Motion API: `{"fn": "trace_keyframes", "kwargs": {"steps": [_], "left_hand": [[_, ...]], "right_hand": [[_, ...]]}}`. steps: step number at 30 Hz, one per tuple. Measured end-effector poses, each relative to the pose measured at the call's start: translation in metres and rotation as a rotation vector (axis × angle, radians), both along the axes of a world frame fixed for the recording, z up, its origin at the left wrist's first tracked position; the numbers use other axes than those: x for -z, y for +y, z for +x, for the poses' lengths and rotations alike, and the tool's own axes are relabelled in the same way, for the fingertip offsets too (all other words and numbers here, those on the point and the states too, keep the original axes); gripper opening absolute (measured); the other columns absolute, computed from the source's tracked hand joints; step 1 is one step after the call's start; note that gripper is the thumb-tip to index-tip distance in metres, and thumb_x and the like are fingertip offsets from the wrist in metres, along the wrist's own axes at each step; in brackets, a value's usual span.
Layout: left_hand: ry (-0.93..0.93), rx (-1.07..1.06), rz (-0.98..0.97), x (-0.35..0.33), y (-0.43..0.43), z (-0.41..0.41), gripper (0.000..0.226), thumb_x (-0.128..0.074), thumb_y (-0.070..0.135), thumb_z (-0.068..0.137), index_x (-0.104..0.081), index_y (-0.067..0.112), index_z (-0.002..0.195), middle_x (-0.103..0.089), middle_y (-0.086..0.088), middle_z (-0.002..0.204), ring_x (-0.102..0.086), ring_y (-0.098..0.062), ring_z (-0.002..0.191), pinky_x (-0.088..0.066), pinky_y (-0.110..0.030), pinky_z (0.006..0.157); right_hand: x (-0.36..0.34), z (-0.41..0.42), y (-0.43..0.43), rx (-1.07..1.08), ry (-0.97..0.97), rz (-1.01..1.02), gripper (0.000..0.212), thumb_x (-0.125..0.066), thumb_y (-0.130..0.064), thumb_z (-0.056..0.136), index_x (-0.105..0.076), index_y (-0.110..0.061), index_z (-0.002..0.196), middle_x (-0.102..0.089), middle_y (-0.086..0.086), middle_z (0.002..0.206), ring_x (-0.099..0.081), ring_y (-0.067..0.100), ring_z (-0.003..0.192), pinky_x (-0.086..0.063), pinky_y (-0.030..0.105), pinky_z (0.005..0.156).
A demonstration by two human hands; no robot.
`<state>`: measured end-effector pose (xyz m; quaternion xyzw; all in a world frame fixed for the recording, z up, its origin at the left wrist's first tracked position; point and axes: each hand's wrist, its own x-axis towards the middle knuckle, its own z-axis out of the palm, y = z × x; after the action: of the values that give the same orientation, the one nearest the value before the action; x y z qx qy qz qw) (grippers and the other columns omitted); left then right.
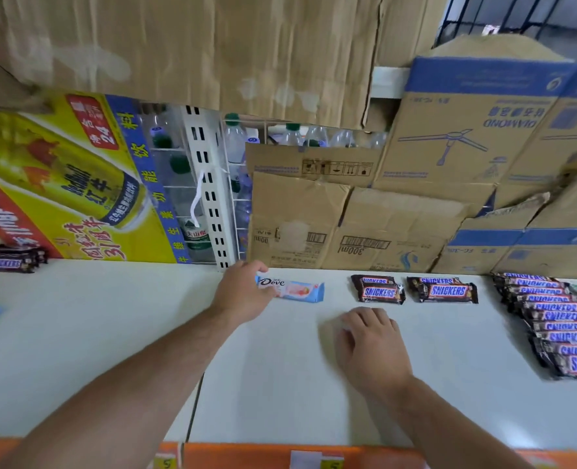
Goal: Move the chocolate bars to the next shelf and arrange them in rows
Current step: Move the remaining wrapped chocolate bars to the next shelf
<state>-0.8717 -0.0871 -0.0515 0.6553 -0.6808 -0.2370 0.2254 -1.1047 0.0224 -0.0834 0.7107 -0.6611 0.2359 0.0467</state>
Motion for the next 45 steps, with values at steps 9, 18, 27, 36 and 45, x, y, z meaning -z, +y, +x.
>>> {"fn": "trace_keyframes", "kwargs": {"steps": [9,18,27,36,45], "left_hand": [[-0.057,0.107,-0.026,0.016,-0.018,0.010,0.045,-0.078,0.041,0.074,-0.066,0.027,0.115,-0.050,0.001,0.117,-0.046,-0.019,0.113,-0.038,-0.026,0.092],[-0.060,0.099,-0.041,0.021,-0.021,0.009,0.046,-0.075,0.042,0.075,-0.063,0.029,0.118,-0.047,0.000,0.119,-0.044,-0.019,0.114,-0.038,-0.026,0.092],[0.066,-0.021,-0.046,0.008,0.048,0.027,0.051,-0.070,0.028,0.080,-0.053,0.020,0.127,-0.045,0.003,0.130,-0.044,-0.016,0.124,-0.038,-0.026,0.102],[-0.267,-0.032,-0.036,-0.009,0.143,0.097,0.046,-0.050,0.049,0.082,-0.061,0.027,0.121,-0.061,0.006,0.124,-0.048,-0.017,0.122,-0.036,-0.030,0.105],[-0.275,-0.200,-0.032,-0.029,0.200,0.183,0.042,-0.054,0.043,0.091,-0.055,0.027,0.130,-0.059,0.003,0.129,-0.048,-0.018,0.123,-0.038,-0.030,0.104]], "right_hand": [[-0.003,0.006,-0.001,0.053,0.020,0.048,0.020,-0.052,-0.026,0.077,-0.067,-0.021,0.088,-0.064,-0.007,0.095,-0.056,0.024,0.090,-0.046,0.036,0.074],[-0.007,0.007,-0.001,0.077,0.043,0.071,0.028,-0.046,-0.029,0.079,-0.068,-0.019,0.092,-0.065,-0.005,0.099,-0.056,0.024,0.093,-0.046,0.037,0.077],[-0.013,0.006,0.002,0.030,0.080,0.148,0.027,-0.044,-0.031,0.081,-0.068,-0.021,0.089,-0.064,-0.003,0.095,-0.057,0.028,0.088,-0.046,0.038,0.072],[-0.029,0.053,0.018,-0.109,0.329,0.339,0.040,-0.043,-0.019,0.088,-0.055,-0.023,0.125,-0.056,-0.002,0.123,-0.050,0.022,0.113,-0.044,0.034,0.086],[-0.059,0.185,0.046,-0.398,0.185,0.357,0.036,-0.044,-0.036,0.092,-0.054,-0.027,0.126,-0.055,-0.004,0.125,-0.049,0.018,0.117,-0.047,0.033,0.092]]}}
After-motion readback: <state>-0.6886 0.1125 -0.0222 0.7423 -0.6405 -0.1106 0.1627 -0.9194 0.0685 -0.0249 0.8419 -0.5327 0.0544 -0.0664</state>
